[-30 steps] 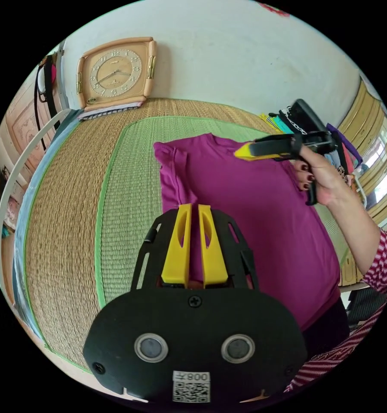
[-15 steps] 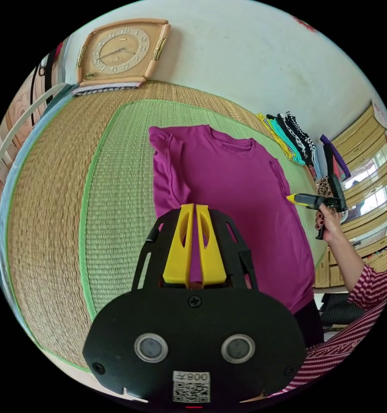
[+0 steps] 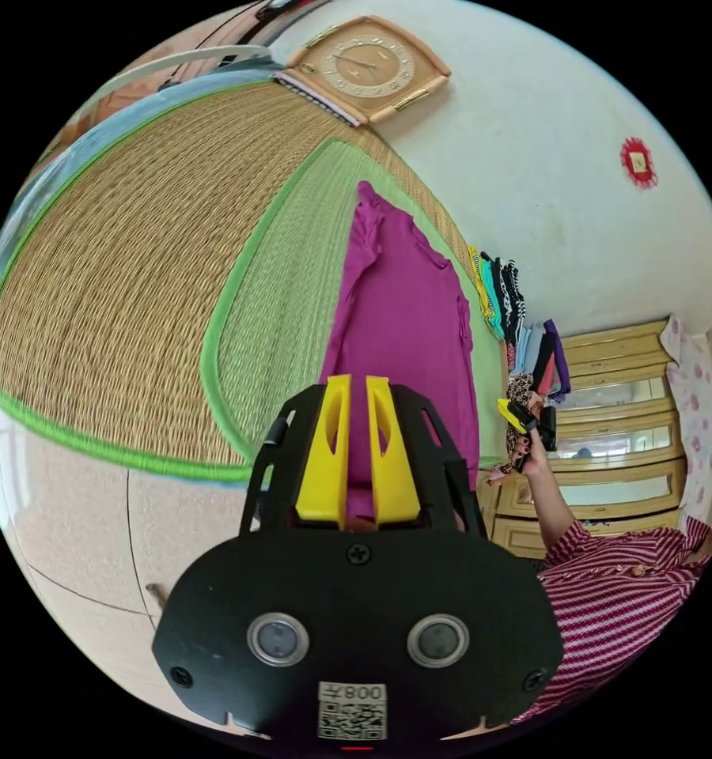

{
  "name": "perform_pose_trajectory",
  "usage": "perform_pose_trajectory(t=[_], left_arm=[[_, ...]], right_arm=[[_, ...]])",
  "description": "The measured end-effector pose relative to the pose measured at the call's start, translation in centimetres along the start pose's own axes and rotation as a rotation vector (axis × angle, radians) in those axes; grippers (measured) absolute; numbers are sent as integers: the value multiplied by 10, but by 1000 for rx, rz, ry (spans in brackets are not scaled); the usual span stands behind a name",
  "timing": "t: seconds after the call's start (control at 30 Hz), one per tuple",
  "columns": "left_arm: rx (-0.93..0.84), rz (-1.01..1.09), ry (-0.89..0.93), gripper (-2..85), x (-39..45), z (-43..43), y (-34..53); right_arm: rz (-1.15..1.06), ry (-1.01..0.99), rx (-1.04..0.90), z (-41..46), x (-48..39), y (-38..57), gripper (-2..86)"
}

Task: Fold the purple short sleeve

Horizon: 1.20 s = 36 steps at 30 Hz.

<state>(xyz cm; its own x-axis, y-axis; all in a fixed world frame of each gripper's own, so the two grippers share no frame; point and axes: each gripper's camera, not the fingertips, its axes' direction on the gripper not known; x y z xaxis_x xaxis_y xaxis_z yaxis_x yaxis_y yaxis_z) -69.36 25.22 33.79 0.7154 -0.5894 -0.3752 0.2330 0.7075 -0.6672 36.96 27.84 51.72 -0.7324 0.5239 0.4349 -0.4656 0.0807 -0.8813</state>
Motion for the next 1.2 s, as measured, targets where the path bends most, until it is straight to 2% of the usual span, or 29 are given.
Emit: perform_pose_trajectory(t=[0.13, 0.37, 0.57, 1.2], left_arm=[[-21, -61, 1, 72, -28, -18, 35], [-63, -155, 149, 105, -74, -23, 74], [-73, -213, 250, 114, -99, -23, 87], [-79, -246, 340, 79, -125, -40, 118]], right_arm=[[68, -39, 33, -27, 28, 70, 9], [170, -110, 61, -54, 77, 144, 73], [210, -168, 35, -48, 106, 147, 98], [274, -421, 122, -9, 194, 104, 117]])
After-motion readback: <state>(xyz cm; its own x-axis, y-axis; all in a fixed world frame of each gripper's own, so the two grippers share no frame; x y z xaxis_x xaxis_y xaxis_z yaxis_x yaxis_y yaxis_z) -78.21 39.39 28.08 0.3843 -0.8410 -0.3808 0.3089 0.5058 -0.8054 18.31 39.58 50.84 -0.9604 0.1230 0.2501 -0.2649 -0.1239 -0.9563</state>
